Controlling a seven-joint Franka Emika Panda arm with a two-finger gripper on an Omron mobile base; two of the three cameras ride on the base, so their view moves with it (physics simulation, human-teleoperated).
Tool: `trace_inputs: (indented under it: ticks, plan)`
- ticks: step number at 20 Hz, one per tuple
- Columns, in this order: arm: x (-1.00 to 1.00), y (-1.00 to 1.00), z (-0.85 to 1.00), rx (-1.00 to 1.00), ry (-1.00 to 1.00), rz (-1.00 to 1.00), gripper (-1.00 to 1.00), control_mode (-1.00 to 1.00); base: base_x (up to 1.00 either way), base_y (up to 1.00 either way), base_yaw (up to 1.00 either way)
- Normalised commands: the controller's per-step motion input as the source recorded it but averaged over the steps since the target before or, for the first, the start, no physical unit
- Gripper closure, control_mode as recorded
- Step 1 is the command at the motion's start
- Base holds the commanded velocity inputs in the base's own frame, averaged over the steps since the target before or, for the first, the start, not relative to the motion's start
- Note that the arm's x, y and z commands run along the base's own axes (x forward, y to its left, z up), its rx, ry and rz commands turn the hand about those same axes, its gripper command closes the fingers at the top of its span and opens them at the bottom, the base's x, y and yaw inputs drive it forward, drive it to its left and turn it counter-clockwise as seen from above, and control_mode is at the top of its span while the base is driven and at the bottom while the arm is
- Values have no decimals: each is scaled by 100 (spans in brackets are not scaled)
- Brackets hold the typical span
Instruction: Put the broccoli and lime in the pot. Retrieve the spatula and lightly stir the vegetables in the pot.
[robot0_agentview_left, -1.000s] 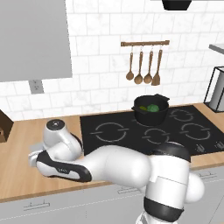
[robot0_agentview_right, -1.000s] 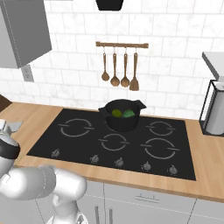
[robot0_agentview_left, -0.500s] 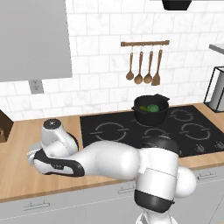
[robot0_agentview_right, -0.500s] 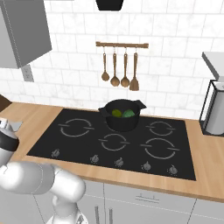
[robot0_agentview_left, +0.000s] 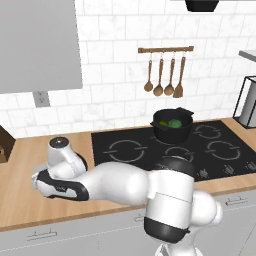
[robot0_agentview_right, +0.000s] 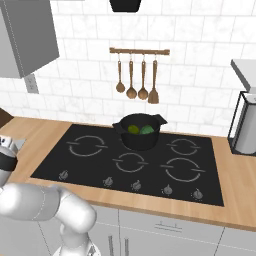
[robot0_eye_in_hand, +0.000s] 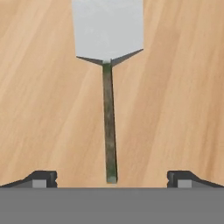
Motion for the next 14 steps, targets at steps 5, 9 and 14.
trace_inputs:
  ticks: [5, 9, 14]
  plan:
    - [0, 0, -21, 0, 3, 0, -100, -100, 0, 0, 0]
    - [0, 0, -15, 0, 1, 0, -100, -100, 0, 0, 0]
    - [0, 0, -9, 0, 0, 0, -100, -100, 0, 0, 0]
